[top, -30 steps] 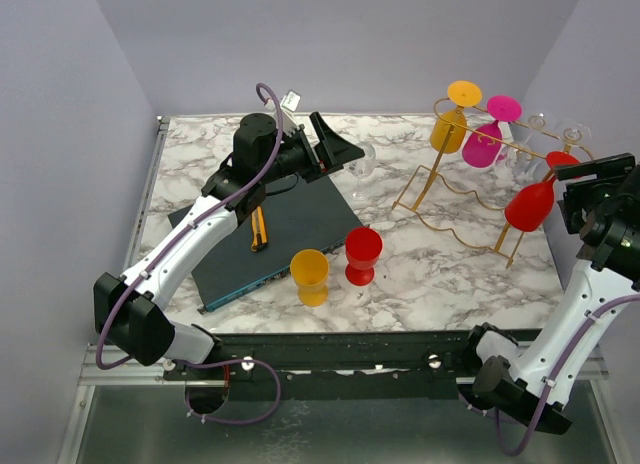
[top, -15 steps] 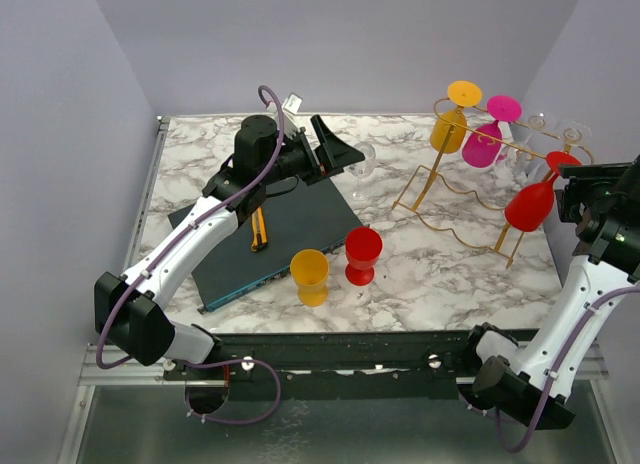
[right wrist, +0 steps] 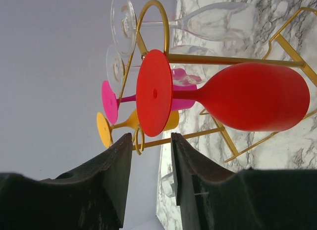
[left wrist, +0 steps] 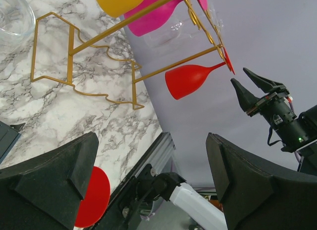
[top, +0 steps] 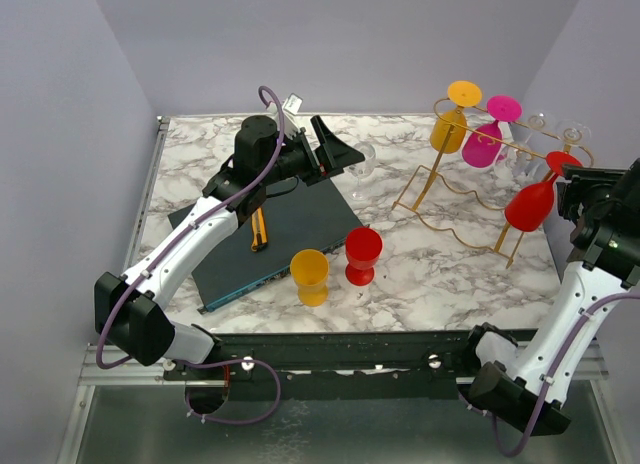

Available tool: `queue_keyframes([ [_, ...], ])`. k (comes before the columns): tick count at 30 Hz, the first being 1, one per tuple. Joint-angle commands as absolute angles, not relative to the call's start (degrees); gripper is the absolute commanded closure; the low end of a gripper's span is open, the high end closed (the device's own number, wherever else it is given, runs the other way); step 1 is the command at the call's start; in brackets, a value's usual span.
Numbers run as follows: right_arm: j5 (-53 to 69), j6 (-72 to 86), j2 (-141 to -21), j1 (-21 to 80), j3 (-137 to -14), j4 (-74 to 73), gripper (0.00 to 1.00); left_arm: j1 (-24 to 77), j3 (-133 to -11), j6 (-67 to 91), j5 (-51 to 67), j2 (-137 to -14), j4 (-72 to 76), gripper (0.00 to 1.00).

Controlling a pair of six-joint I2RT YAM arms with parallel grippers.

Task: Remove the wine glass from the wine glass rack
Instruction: Pick up the wine glass from the wine rack.

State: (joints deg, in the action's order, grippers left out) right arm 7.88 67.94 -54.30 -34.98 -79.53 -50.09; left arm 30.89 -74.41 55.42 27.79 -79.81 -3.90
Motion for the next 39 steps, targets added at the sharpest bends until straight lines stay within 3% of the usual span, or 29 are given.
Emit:
queue_keyframes([
  [1, 6.2, 69.3, -53.7, -35.2, -78.0, -48.2, 0.60, 31.2, -73.8, 54.8, 29.2, -79.6, -2.3, 0.01],
  [11, 6.4, 70.1, -53.5, -35.2, -75.7, -46.9, 0.63, 31.2, -73.5, 54.9, 29.4, -79.6, -1.9, 0.01],
  [28, 5.9, 70.1, -54.2, -35.2, -76.0, -46.2, 0.99, 31.2, -73.0, 54.9, 29.6, -79.4, -1.5, 0.01],
  [39, 5.4, 70.2, -53.0, -35.2, -78.2, -47.5, 1.00, 31.2, -72.8, 54.8, 29.8, -79.2, -1.4, 0.01],
])
